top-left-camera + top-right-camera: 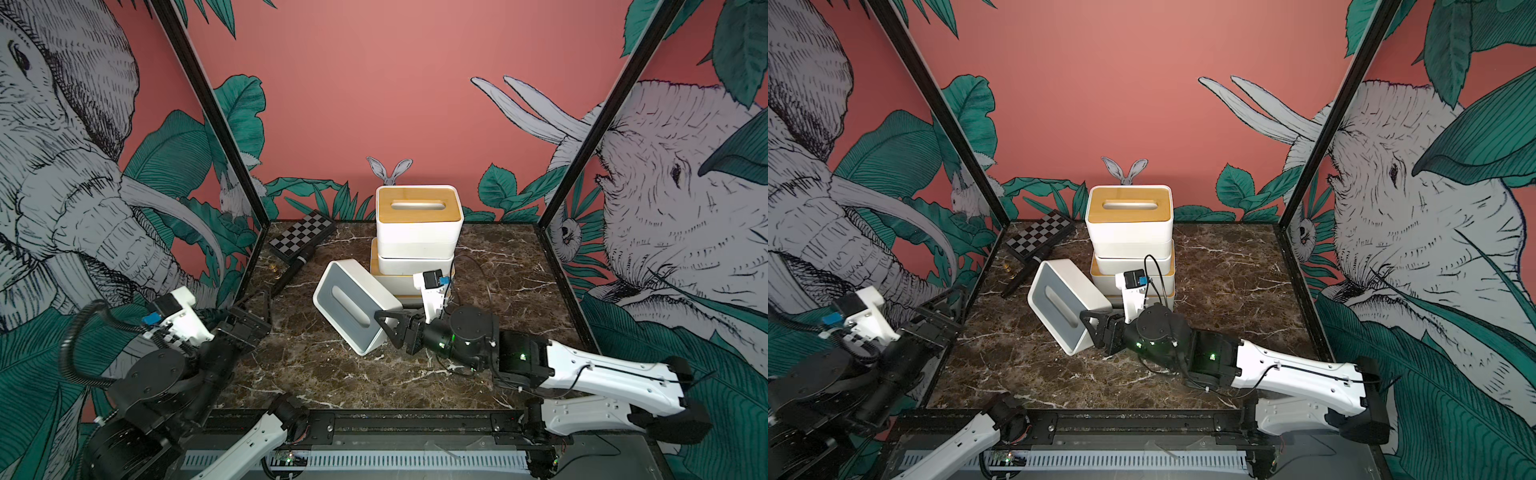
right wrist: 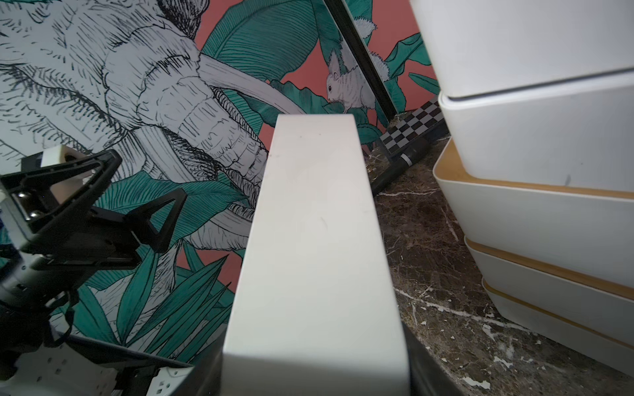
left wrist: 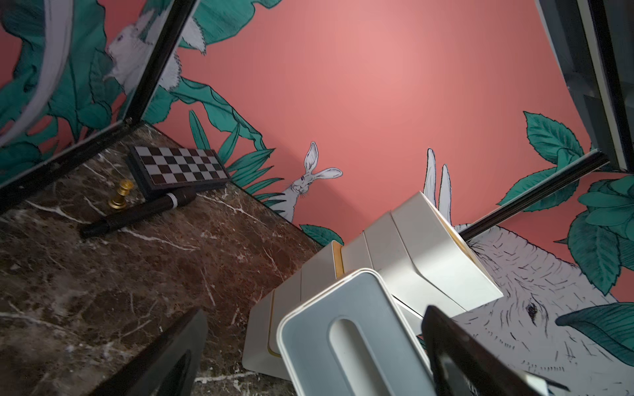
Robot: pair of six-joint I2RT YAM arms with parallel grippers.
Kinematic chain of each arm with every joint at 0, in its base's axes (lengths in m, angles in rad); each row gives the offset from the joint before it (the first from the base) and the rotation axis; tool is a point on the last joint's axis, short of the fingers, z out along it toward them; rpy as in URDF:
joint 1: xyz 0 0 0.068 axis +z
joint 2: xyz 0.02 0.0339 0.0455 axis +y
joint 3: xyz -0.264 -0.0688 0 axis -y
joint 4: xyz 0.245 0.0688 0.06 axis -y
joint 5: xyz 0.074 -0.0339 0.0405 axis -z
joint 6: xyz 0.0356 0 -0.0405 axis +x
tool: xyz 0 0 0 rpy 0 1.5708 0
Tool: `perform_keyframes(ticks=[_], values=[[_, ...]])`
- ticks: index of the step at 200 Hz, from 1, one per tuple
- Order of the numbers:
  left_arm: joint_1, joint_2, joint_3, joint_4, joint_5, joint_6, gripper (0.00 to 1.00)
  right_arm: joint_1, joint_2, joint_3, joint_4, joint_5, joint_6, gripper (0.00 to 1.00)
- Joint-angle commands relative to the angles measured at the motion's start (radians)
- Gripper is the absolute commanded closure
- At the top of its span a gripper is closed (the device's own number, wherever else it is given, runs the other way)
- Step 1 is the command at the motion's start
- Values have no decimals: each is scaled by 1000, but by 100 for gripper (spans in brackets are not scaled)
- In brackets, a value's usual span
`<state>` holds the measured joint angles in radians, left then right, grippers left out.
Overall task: Stack the tissue boxes
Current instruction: Pick up the tissue box from the center of the board, then place the tissue box at the tissue box.
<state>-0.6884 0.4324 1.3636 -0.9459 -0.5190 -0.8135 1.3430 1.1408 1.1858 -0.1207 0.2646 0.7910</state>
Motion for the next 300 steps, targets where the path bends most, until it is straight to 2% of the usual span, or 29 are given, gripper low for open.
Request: perform_keyframes(ticks=[1,42,61,100,133,159,185,205,265,300], values=[[-3,18,45,-83,-68,138,1,7,-77,117,-84,-9,-78,57],[-2,76,97,-39,-23,278,1,-7,-111,375,-348,-4,-182,57],[-3,129,134,-27,12,318,0,-52,-59,555,-523,-49,-228,57],[-3,220,159,17,77,346,1,-161,71,909,-732,-133,-298,57],[-2,291,181,47,142,369,1,-307,238,1246,-888,-312,-307,56],[-2,329,184,79,171,373,0,-462,345,1436,-952,-472,-275,56],[-2,362,198,96,193,371,1,-668,380,1418,-880,-713,-167,57],[-3,378,209,101,196,381,1,-751,372,1334,-774,-814,-102,58],[-3,428,209,122,172,422,0,-869,365,1210,-545,-989,63,58],[-2,493,246,159,160,439,1,-922,338,1078,-358,-1072,208,58]])
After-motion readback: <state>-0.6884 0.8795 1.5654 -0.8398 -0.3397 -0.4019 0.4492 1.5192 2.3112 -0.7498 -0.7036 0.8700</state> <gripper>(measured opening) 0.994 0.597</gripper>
